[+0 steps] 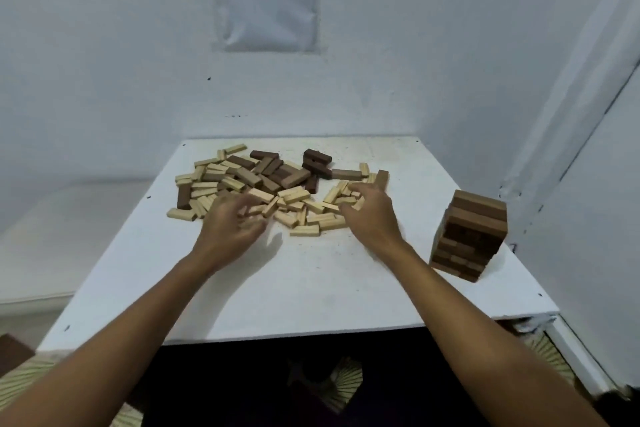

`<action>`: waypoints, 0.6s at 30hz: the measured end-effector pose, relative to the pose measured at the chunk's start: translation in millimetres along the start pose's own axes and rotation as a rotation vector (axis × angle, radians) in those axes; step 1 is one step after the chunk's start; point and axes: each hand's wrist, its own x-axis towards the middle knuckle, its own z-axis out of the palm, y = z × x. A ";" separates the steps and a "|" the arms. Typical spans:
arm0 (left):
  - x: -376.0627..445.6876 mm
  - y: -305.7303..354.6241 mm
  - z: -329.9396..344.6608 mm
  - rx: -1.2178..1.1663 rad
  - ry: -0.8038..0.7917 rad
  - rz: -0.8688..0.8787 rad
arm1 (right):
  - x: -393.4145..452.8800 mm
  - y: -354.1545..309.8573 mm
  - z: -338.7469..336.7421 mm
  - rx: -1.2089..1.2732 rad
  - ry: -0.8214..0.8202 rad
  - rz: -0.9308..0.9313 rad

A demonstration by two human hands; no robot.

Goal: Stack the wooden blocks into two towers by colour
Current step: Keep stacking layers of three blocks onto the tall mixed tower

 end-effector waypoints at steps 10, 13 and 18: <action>7.8 -51.0 3.8 0.258 -0.078 -0.193 | 92.0 40.4 19.7 -0.388 0.076 0.298; 14.6 -45.5 11.2 0.304 -0.176 -0.234 | 106.4 48.4 25.2 -0.444 -0.002 0.342; 24.1 -48.4 16.8 0.338 -0.229 -0.224 | 113.1 50.7 42.6 -0.471 -0.071 0.264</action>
